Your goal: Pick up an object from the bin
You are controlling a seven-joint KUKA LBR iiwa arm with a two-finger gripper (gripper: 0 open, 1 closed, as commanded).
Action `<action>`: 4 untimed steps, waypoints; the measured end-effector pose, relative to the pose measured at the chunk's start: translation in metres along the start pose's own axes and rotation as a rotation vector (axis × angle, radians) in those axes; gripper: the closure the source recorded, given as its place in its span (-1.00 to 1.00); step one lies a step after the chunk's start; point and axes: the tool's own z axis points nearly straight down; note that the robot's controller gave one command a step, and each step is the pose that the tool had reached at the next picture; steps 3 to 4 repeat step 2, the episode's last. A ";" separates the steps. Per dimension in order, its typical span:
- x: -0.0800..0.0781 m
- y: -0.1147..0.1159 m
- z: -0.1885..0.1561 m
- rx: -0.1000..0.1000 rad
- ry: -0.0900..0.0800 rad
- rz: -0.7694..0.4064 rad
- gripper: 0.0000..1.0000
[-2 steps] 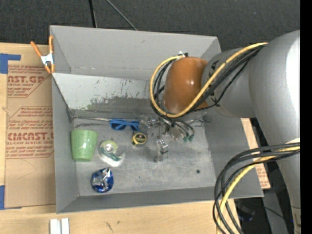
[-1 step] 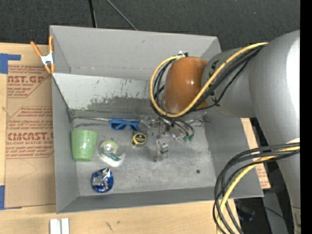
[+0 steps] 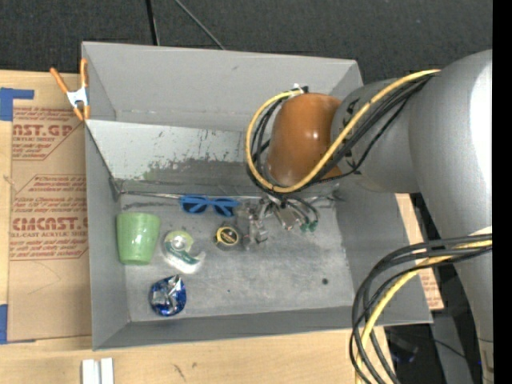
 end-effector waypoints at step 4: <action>-0.004 0.001 -0.117 0.002 -0.002 -0.001 1.00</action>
Offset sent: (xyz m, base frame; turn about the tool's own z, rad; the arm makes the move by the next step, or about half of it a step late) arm -0.0003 -0.0001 0.0705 0.0000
